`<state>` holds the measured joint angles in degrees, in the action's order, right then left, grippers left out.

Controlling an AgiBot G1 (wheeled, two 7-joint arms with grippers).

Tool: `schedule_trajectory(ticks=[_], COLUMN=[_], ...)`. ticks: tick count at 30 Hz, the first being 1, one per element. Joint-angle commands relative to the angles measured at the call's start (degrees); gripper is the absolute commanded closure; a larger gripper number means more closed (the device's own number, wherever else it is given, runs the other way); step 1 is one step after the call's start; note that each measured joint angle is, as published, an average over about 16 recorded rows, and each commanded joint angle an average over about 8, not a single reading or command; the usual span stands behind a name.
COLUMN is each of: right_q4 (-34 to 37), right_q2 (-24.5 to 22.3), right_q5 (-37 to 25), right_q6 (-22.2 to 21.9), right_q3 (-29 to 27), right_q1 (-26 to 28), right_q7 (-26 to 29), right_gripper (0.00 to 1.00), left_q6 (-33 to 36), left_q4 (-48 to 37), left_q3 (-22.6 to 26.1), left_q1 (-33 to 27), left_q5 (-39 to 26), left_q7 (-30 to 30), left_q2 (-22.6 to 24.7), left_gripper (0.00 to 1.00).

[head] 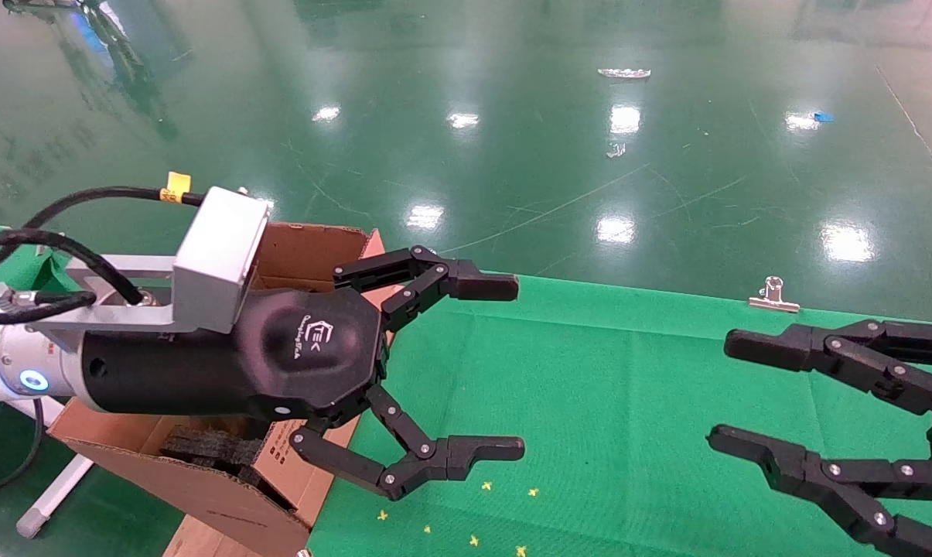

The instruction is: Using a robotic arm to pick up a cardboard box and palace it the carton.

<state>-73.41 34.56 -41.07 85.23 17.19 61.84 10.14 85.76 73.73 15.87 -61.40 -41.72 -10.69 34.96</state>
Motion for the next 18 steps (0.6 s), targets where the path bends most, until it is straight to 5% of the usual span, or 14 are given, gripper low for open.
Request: schedule_trajectory(ticks=[1, 14, 18], right_q4=[0.0, 0.0, 0.0], right_q2=[0.0, 0.0, 0.0], right_q5=[0.0, 0.0, 0.0], right_q6=[0.0, 0.0, 0.0], right_q3=[0.0, 0.0, 0.0], right_q1=[0.0, 0.0, 0.0], right_q7=[0.0, 0.0, 0.0], right_gripper=[0.62, 0.58, 0.34], left_q6=[0.0, -0.1, -0.1], left_q4=[0.0, -0.1, -0.1], left_q3=[0.0, 0.1, 0.1], left_q1=[0.0, -0.1, -0.1], left_q5=[0.0, -0.1, -0.1], left_q7=[0.0, -0.1, -0.1], left_q2=[0.0, 0.0, 0.1], left_gripper=[0.00, 0.00, 0.00])
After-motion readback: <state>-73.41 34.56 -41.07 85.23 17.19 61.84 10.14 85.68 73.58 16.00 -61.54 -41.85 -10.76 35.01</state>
